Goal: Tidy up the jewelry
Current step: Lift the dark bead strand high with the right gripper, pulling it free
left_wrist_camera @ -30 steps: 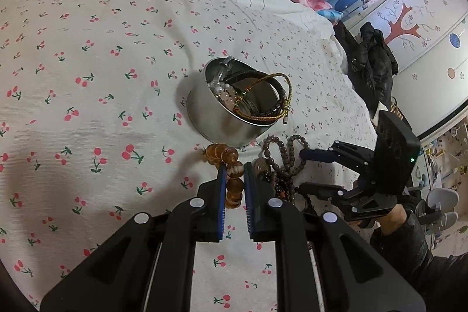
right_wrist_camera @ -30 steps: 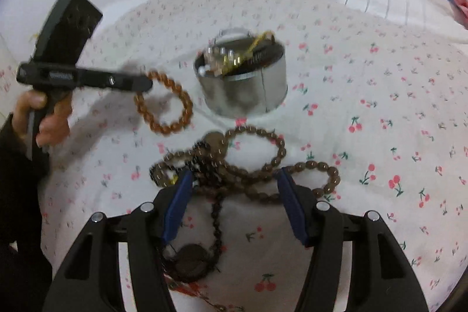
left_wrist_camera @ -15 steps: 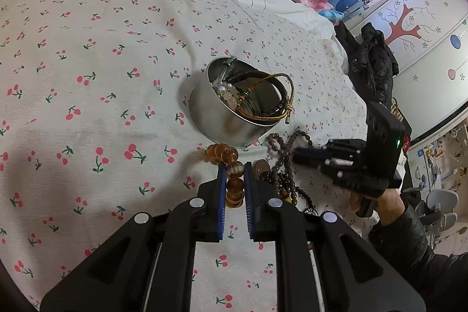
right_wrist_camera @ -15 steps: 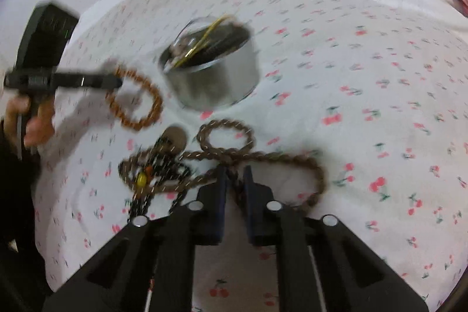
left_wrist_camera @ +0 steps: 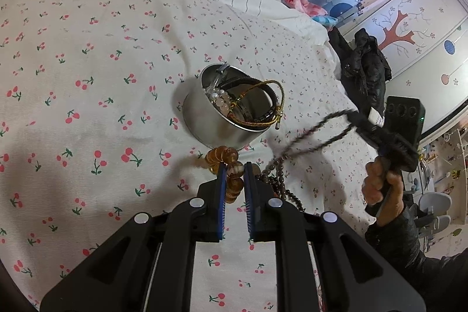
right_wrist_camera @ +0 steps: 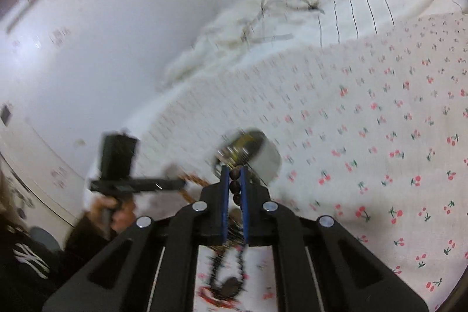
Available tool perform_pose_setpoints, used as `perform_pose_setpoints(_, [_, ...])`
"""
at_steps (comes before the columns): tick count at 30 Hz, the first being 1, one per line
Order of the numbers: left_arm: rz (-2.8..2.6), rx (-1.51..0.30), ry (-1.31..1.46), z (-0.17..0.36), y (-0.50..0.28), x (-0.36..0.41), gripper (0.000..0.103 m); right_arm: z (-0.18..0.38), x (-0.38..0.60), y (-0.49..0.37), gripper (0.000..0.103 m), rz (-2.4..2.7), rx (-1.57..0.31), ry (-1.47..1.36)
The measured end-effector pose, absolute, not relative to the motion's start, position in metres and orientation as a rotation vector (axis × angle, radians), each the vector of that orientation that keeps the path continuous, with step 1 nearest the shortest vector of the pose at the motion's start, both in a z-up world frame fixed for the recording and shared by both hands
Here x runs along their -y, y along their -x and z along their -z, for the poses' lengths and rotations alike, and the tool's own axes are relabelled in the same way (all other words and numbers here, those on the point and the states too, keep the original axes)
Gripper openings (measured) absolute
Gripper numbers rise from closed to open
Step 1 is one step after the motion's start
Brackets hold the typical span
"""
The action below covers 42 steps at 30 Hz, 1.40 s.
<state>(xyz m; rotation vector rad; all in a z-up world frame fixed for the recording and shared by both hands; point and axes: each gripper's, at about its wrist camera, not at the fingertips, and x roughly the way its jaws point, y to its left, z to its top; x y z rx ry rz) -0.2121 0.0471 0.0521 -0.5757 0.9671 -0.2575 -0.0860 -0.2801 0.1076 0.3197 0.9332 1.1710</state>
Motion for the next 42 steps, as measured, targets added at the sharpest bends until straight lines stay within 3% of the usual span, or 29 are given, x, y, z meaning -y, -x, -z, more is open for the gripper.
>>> perform_pose_setpoints(6, [0.262, -0.949, 0.58, -0.059, 0.215, -0.049, 0.011, -0.143, 0.3, 0.089, 0.008, -1.241, -0.827, -0.458])
perform_pose_setpoints(20, [0.313, -0.875, 0.554, -0.098, 0.216, -0.036, 0.011, -0.213, 0.3, 0.115, 0.008, -1.361, -0.664, -0.49])
perform_pose_setpoints(35, [0.337, -0.783, 0.544, -0.143, 0.197, -0.028, 0.011, -0.244, 0.265, 0.101, 0.008, -1.41, -0.635, -0.494])
perform_pose_setpoints(42, [0.331, -0.778, 0.566, -0.14, 0.179, -0.031, 0.011, -0.262, 0.231, 0.094, 0.008, -1.451, -0.616, -0.478])
